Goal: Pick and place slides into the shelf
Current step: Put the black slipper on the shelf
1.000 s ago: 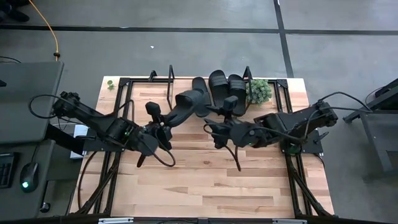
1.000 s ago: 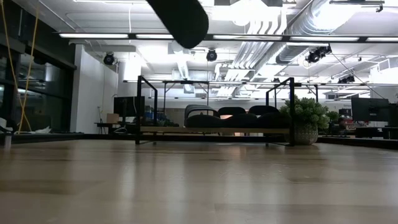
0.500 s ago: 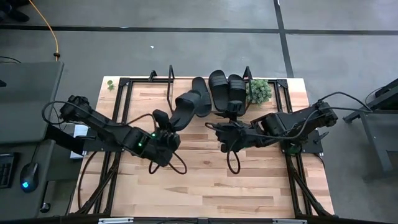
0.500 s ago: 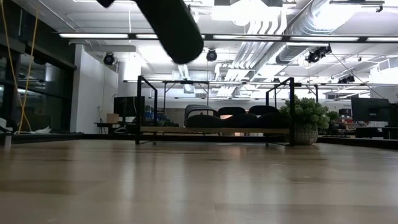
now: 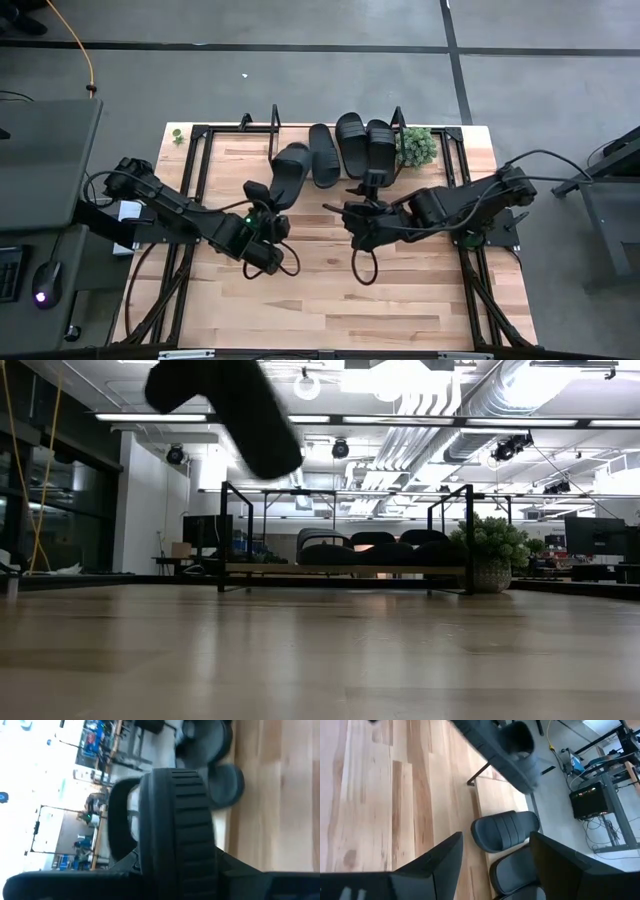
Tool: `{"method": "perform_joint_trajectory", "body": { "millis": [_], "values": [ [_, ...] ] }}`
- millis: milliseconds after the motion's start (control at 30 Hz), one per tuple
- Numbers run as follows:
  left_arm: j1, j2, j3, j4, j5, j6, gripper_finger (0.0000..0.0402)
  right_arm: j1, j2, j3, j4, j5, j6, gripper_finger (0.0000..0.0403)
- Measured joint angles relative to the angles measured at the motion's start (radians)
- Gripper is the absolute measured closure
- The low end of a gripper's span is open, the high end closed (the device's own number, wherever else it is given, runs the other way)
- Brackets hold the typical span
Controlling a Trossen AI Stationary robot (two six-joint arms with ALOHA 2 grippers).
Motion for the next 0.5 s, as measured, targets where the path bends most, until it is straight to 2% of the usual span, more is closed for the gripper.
{"method": "perform_joint_trajectory", "body": {
  "millis": [300,500],
  "values": [
    [0.036,0.002,-0.107,0.011,-0.008,-0.073,0.0321,-0.014,0.039,0.000,-0.022,-0.023,-0.004,0.0182],
    [0.087,0.002,-0.135,0.023,0.000,-0.101,0.0321,-0.027,0.039,0.000,-0.022,-0.039,-0.001,0.0182]
  ]
}}
